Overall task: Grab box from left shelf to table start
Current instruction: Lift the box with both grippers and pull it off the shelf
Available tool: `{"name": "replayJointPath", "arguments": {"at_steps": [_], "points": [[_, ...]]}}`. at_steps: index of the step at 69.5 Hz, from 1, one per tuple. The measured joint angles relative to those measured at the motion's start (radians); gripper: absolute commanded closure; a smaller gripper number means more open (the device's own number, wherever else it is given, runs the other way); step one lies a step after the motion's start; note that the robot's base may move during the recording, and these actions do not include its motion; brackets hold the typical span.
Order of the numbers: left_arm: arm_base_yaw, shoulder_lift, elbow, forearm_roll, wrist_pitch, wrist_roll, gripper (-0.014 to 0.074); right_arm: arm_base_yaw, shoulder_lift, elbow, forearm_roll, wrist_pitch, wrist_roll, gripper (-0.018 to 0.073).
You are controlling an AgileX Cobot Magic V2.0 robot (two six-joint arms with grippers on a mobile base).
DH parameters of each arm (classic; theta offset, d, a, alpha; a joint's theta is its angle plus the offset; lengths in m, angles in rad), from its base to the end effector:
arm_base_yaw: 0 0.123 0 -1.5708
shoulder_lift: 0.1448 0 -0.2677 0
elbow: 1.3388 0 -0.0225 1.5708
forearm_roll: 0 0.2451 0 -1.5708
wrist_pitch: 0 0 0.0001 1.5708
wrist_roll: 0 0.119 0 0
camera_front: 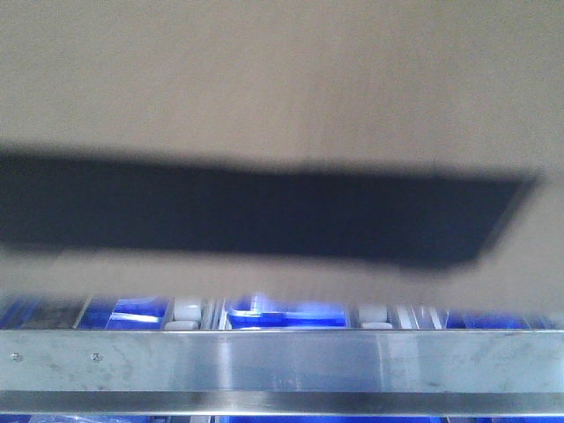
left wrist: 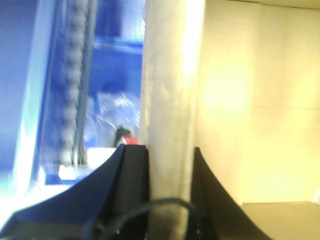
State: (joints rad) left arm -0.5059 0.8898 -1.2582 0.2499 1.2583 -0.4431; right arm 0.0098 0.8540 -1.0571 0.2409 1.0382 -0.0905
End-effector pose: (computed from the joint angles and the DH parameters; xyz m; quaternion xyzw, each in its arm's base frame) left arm 0.1487 -0.0504 0.3987 0.0200 0.9198 -0.0593 0.3875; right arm 0.1696 0.0261 0.3616 -0.0311 0.9095 0.1032 0.4015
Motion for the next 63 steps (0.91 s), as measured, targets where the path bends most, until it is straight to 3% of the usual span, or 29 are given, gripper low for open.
{"name": "replayJointPath", "arguments": {"at_steps": [16,37,63], "points": [[0.0,-0.211,0.13,-0.033,-0.002,0.0,0.0696,0.0,-0.199,0.073,0.045,0.04,0.01,0.0499],[0.0,-0.426,0.139,-0.034,-0.002,0.037,0.0696,0.0,-0.352,0.024,0.133,0.047,-0.001,0.0499],[0.0,-0.427,0.051,-0.049,0.0,0.067,0.0689,0.002,-0.371,-0.094,0.151,0.075,-0.002,0.0499]]}}
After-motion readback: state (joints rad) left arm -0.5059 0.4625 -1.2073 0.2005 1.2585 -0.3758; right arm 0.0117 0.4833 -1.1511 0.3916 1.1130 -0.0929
